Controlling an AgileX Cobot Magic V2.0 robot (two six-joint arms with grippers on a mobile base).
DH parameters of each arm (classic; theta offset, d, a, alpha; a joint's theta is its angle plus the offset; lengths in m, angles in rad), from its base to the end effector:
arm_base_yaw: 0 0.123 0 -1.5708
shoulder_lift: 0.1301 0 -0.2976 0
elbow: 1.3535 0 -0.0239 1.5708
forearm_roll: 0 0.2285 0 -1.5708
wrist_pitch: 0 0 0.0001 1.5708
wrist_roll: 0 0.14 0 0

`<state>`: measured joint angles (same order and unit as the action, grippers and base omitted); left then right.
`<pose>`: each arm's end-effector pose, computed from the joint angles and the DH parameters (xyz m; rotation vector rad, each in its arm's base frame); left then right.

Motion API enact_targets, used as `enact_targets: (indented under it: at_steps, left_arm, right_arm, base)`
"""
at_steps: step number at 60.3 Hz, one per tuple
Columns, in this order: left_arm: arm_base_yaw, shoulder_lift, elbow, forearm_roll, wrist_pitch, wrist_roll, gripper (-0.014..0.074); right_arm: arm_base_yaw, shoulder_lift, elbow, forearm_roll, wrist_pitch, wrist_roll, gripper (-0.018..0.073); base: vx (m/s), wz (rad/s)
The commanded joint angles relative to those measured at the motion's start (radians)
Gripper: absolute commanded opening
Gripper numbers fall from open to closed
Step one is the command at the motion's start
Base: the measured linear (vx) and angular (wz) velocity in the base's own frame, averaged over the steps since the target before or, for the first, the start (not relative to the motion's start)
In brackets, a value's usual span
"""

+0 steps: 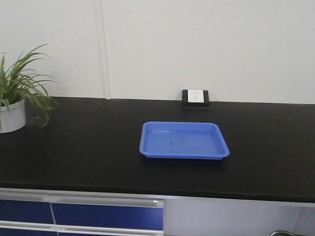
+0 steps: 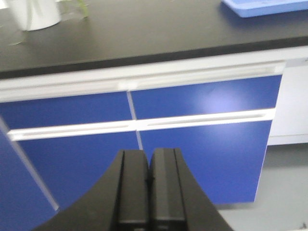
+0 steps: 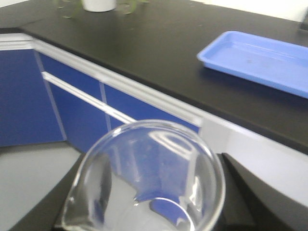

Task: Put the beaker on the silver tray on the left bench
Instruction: 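Turn the base away from the blue tray holding the beaker, then drive the base to the bench with the silver tray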

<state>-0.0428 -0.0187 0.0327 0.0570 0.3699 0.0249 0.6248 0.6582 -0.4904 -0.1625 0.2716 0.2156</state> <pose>0.0643 0.0001 0.1557 0.0985 1.8645 0.0436 0.1263 0.0835 0.2916 -0.5136 1.8724 0.4161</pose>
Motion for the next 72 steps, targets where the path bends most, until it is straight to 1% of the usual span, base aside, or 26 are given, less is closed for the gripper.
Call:
enact_targets:
  at_steps: [1,20,72]
  left_arm:
    - [-0.007,-0.007,0.020,-0.003,-0.075,-0.002,0.0001]
    - [-0.007,-0.007,0.020,-0.003,-0.075,-0.002,0.0001]
    - [-0.007,-0.007,0.020,-0.003,-0.075,-0.002,0.0001]
  right_arm:
    - [0.000,-0.003,-0.031,-0.015,-0.076,-0.005,-0.0011]
    - [0.000,-0.003,-0.031,-0.015,-0.076,-0.005,-0.0011]
    - [0.000,-0.003,-0.031,-0.015,-0.076,-0.005,-0.0011]
  base:
    - [-0.31,0.32]
    - [-0.32,0.41]
    - [-0.30,0.54]
